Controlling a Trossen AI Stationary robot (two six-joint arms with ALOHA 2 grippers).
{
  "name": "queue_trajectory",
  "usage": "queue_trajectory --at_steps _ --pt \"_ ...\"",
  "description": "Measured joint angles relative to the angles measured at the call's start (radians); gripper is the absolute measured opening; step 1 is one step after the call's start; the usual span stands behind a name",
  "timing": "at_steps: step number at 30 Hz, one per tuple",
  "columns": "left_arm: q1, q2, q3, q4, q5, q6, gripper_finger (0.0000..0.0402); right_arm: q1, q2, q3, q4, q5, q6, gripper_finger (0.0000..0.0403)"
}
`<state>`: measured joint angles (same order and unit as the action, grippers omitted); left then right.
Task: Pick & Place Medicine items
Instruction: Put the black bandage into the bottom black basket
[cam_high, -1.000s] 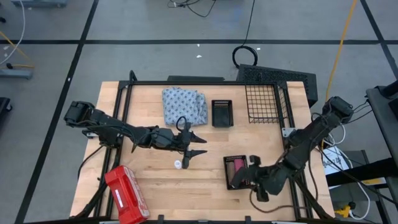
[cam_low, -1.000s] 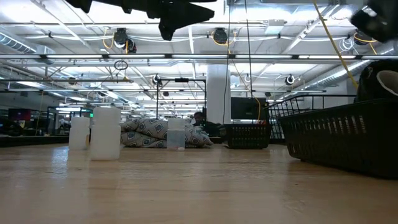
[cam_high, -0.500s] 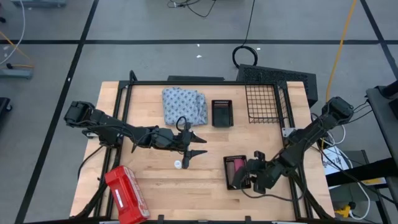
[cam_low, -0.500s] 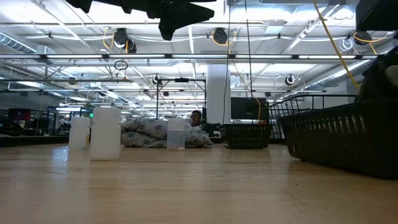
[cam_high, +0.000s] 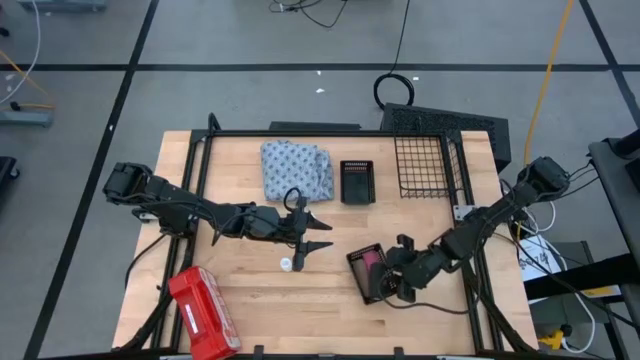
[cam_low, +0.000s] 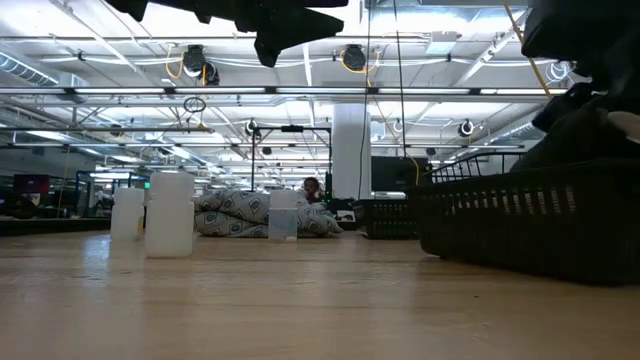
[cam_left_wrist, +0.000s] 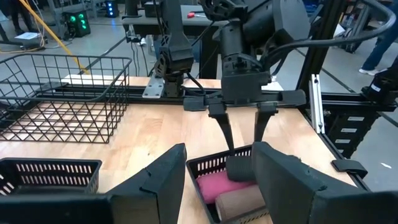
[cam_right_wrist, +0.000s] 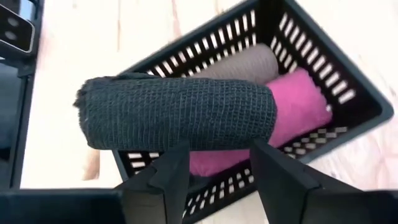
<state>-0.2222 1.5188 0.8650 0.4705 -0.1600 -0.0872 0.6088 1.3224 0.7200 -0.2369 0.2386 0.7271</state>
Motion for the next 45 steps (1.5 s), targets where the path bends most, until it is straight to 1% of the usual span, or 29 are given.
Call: queue_trajectory --at_steps 5,10,16,19,22,23,24,25,29,31,32,35,39,45 --pt "0.0 0.0 0.0 0.0 0.0 0.0 0.0191 -0.022 0.0 0.0 0.065 0.0 -0.071 0.0155" --pt "0.0 0.0 0.0 0.0 0.0 0.0 0.0191 -0.053 0.0 0.0 0.123 0.004 -0.178 0.0155" --pt "0.0 0.0 0.0 0.0 0.0 0.0 0.0191 -0.094 0.0 0.0 0.146 0.129 -0.272 0.0155" --pt "0.0 0.0 0.0 0.0 0.0 0.0 0.0191 -0.111 0.0 0.0 0.192 0.156 -0.328 0.0155" --pt "0.0 0.0 0.0 -0.002 0.0 0.0 0.0191 -0.112 0.0 0.0 0.233 0.151 -0.374 0.0155" --pt "0.0 0.0 0.0 -0.004 0.0 0.0 0.0191 -0.109 0.0 0.0 0.241 0.142 -0.378 0.0155" --pt "0.0 0.0 0.0 -0.005 0.0 0.0 0.0191 -0.105 0.0 0.0 0.251 0.109 -0.381 0.0155" --pt "0.0 0.0 0.0 -0.005 0.0 0.0 0.0191 -0.102 0.0 0.0 0.259 0.066 -0.381 0.0155" --pt "0.0 0.0 0.0 -0.005 0.0 0.0 0.0191 -0.082 0.0 0.0 0.281 -0.177 -0.318 0.0155" --pt "0.0 0.0 0.0 -0.005 0.0 0.001 0.0191 -0.068 0.0 0.0 0.323 -0.257 -0.28 0.0155" --pt "0.0 0.0 0.0 -0.005 0.0 0.001 0.0191 -0.058 0.0 0.0 0.354 -0.28 -0.267 0.0155" --pt "0.0 0.0 0.0 -0.005 0.0 0.001 0.0191 -0.017 0.003 0.0 0.422 -0.287 -0.265 0.0155" --pt "0.0 0.0 0.0 -0.005 0.0 0.001 0.0191 0.036 0.035 0.0 0.426 -0.25 -0.237 0.0155" --pt "0.0 0.0 0.0 -0.006 -0.001 0.001 0.0191 0.057 0.096 0.0 0.448 -0.234 -0.165 0.0155"
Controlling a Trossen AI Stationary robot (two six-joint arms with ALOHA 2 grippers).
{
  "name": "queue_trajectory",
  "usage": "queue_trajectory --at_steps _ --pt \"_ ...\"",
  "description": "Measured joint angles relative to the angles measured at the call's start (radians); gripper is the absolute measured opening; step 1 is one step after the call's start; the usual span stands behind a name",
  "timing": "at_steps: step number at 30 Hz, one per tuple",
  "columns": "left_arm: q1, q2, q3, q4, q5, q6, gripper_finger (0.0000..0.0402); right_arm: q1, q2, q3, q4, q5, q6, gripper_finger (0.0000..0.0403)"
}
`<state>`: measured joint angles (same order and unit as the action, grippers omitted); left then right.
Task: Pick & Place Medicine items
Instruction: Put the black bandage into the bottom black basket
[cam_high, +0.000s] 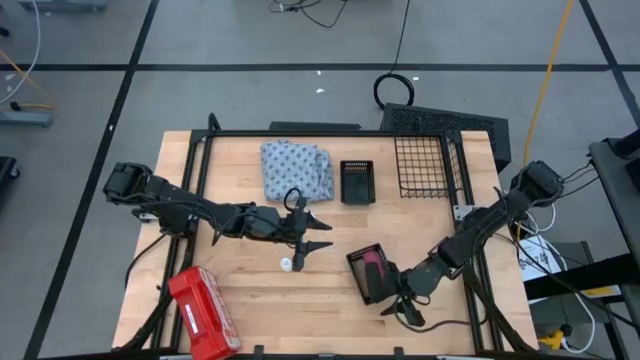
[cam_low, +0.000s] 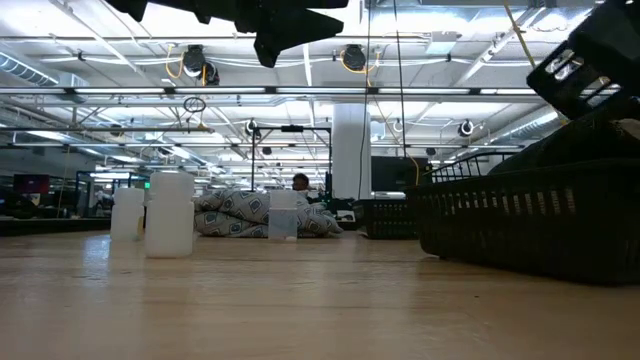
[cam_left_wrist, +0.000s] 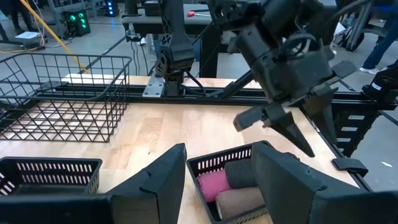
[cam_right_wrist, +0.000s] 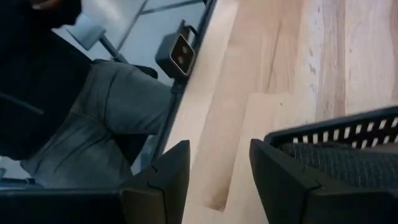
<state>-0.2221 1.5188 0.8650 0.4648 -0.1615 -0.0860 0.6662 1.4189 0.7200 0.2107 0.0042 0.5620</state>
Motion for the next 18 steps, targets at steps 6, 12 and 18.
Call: queue_trajectory --at_steps 6,12,18 --pt "0.0 0.0 0.0 0.001 -0.005 -0.001 0.0191 0.004 0.036 0.0 -0.07 0.041 0.002 0.0155" --pt "0.0 0.0 0.0 0.0 -0.006 -0.014 0.0191 0.003 0.025 0.0 -0.071 0.133 -0.027 0.0155" --pt "0.0 0.0 0.0 -0.005 -0.006 -0.015 0.0191 0.003 0.014 0.0 -0.163 0.248 -0.035 0.0155"
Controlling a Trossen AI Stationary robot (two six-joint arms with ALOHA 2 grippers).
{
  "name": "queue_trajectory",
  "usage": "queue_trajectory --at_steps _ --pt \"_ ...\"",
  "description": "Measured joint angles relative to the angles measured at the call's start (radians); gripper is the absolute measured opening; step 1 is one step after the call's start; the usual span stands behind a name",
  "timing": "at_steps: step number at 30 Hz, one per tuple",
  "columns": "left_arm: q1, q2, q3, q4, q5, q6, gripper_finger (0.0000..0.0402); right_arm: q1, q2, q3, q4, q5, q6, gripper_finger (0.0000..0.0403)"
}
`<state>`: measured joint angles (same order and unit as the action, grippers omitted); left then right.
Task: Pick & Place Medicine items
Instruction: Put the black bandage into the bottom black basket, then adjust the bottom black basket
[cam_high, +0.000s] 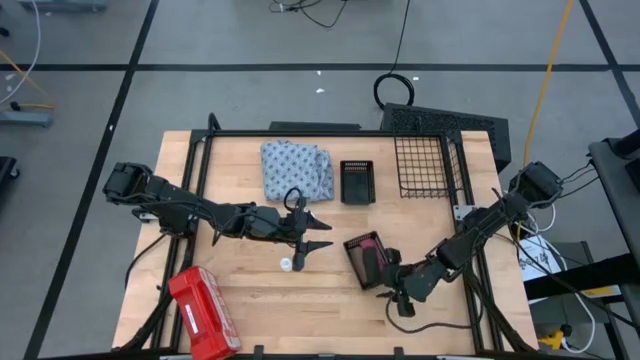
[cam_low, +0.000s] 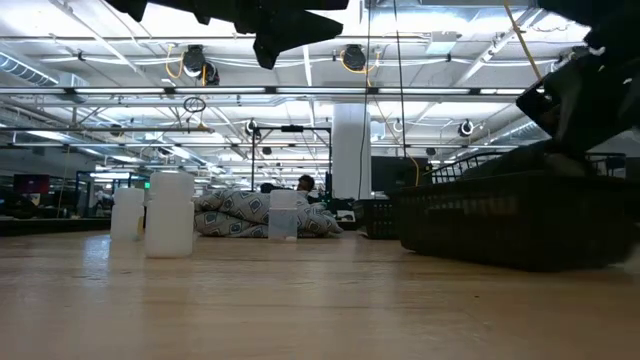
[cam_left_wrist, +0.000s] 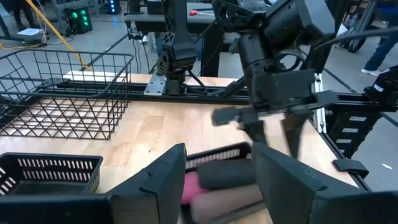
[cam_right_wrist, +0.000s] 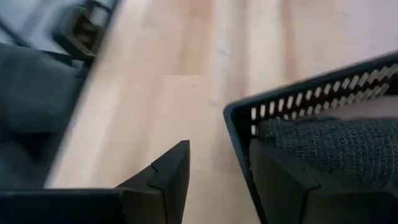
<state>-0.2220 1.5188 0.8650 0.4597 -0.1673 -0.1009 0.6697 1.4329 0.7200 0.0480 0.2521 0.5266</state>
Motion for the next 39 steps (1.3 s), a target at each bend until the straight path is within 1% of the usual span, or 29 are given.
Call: queue_trajectory --at_steps 4,8,11,15,18,24,35,39 --pt "0.0 0.0 0.0 -0.001 0.0 0.0 0.0191 0.0 -0.004 0.0 -0.004 0.07 -0.031 0.0155" --pt "0.0 0.0 0.0 -0.005 0.0 0.0 0.0191 0.0 -0.03 0.0 0.005 0.061 -0.065 0.0155" --pt "0.0 0.0 0.0 -0.01 0.0 -0.003 0.0191 0.006 -0.077 0.0 -0.034 0.06 -0.083 0.0155" --pt "0.0 0.0 0.0 -0.017 0.0 -0.006 0.0191 0.007 -0.164 0.0 -0.115 0.065 -0.086 0.0155" --pt "0.0 0.0 0.0 -0.017 0.0 -0.006 0.0191 0.006 -0.197 0.001 -0.186 0.066 -0.093 0.0155" --pt "0.0 0.0 0.0 -0.022 0.0 -0.006 0.0191 0.006 -0.173 0.0 -0.301 0.062 -0.142 0.0155" --pt "0.0 0.0 0.0 -0.022 0.0 -0.006 0.0191 0.006 -0.063 0.0 -0.309 0.058 -0.157 0.0155" --pt "0.0 0.0 0.0 -0.022 0.0 -0.005 0.0191 0.006 -0.049 0.0 -0.309 0.062 -0.155 0.0152"
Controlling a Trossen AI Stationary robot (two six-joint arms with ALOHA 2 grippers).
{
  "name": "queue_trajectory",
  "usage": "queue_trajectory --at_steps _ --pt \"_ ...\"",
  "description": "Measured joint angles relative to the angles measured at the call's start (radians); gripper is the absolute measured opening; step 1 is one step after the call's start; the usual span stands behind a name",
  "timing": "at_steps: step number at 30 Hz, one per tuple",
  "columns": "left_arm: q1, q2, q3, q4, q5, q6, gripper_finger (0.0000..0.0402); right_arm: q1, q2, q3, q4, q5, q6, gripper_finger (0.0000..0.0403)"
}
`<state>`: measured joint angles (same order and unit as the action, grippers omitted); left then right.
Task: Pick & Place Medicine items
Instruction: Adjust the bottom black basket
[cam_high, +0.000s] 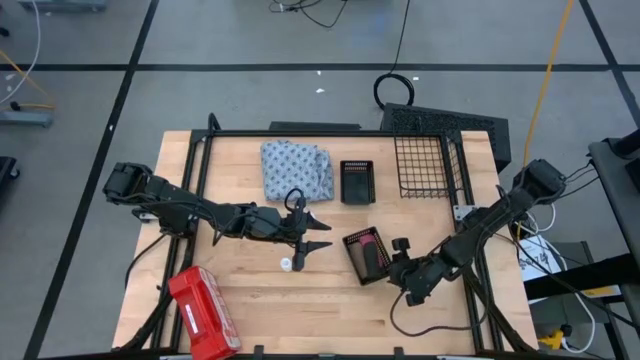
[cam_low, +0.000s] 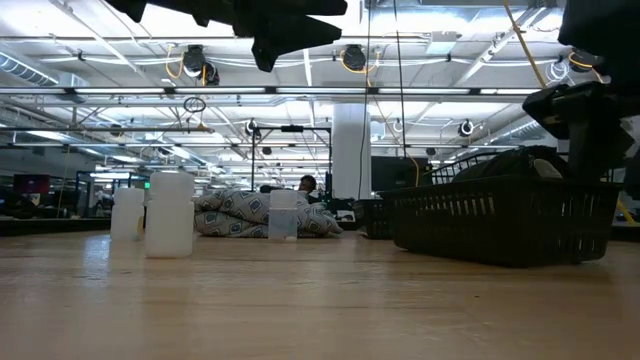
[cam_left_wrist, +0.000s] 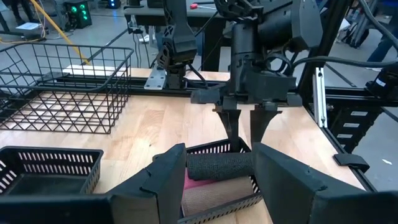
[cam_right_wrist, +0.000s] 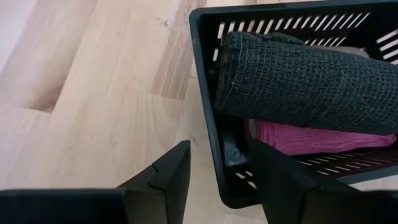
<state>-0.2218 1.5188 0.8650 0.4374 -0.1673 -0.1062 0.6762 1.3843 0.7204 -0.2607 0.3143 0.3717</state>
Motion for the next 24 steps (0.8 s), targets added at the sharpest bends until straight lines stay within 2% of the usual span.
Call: queue_trajectory --at_steps 4,15,19,24 --pt "0.0 0.0 0.0 0.0 0.0 0.0 0.0191 0.0 0.0 0.0 -0.001 0.017 0.001 0.0129" --pt "0.0 0.0 0.0 0.0 0.0 -0.001 0.0191 0.0 0.0 0.0 -0.005 0.019 0.033 0.0028" --pt "0.0 0.0 0.0 0.0 0.0 -0.001 0.0191 0.0 0.0 0.0 -0.003 -0.005 0.043 0.0024" --pt "0.0 0.0 0.0 0.0 0.0 -0.002 0.0191 -0.001 0.0 0.0 -0.007 -0.005 0.061 0.0058"
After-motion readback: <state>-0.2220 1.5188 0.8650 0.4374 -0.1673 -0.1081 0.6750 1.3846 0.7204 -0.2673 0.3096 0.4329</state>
